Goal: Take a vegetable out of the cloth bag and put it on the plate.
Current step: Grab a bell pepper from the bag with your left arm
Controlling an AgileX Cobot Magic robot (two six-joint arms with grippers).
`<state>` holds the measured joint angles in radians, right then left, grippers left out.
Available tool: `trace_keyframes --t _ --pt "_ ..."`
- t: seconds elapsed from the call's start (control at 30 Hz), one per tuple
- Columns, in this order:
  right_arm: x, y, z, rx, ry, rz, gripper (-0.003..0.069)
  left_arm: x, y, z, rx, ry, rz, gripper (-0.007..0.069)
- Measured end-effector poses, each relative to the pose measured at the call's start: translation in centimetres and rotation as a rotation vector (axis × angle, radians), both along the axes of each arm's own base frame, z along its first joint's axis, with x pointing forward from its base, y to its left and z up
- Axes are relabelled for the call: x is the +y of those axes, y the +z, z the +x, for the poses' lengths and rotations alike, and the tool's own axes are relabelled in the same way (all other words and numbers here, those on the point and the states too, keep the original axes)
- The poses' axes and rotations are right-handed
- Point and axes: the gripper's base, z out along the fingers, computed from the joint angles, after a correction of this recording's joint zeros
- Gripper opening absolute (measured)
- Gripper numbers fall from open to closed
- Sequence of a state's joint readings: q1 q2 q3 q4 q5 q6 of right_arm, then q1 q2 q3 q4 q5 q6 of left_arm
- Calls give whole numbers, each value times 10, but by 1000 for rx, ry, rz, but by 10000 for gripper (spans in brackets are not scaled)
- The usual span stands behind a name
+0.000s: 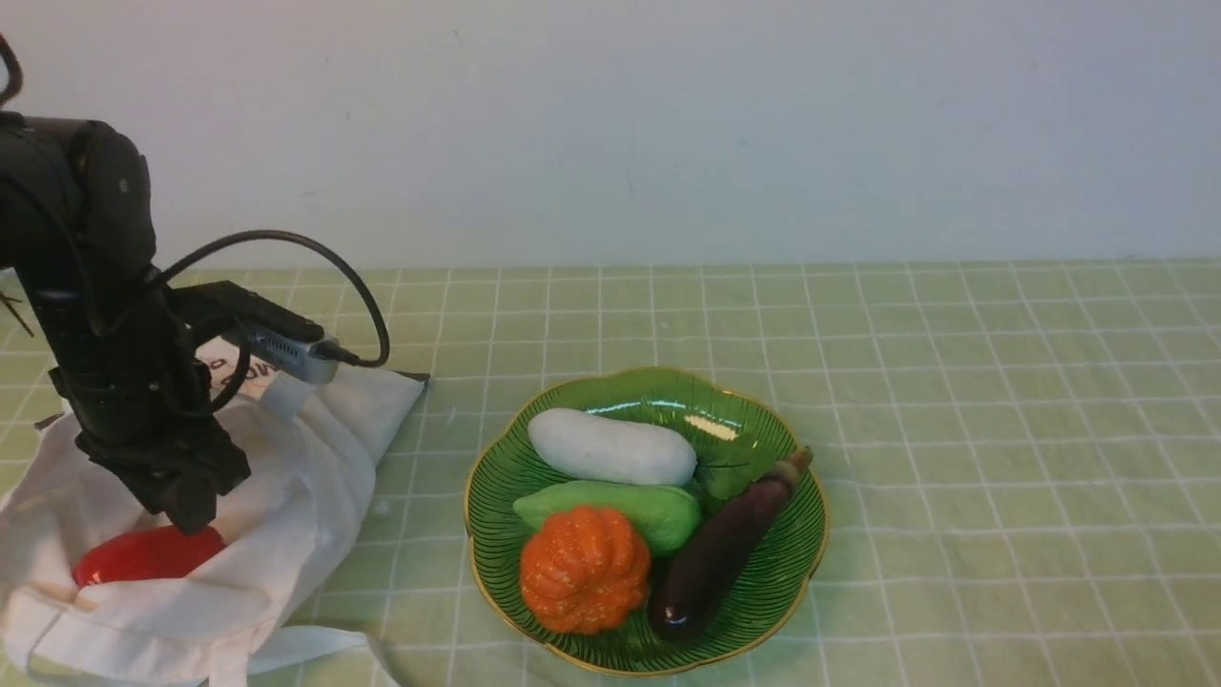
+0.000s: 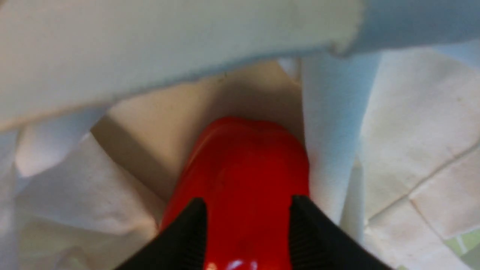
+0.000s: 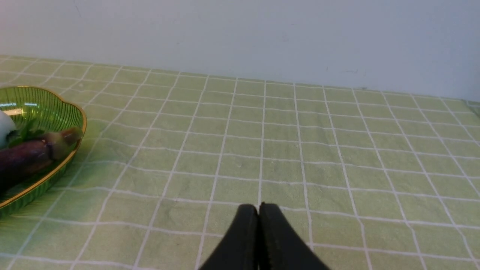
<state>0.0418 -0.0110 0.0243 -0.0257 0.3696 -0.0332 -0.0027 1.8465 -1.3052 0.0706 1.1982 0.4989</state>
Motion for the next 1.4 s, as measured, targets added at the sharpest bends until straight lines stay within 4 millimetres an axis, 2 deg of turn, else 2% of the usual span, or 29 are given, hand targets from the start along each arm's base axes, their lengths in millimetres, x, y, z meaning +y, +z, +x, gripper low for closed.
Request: trace_keyframes --t 0.07,0.1,0.17,0.27,0.57,0.9,0.97,1.1,1.4 --pt "0 0 0 0 0 0 -15 3 -4 1 10 -15 29 426" --pt "0 0 0 0 0 0 -15 3 -4 1 11 -19 35 435" --pt "0 0 0 0 0 0 -15 6 -6 3 5 -33 62 525" --pt "0 0 0 0 0 0 -15 7 -6 4 -11 -40 70 574" --pt "0 0 0 0 0 0 -15 3 -27 5 79 -4 33 586" --pt "0 0 0 0 0 0 -15 10 -43 8 116 58 120 582" --pt "0 0 0 0 -1 0 -15 11 -43 8 113 71 131 563" --pt "0 0 0 0 -1 0 -15 12 -43 10 94 86 143 478" --pt "0 0 0 0 -1 0 -15 12 -37 10 59 126 149 478"
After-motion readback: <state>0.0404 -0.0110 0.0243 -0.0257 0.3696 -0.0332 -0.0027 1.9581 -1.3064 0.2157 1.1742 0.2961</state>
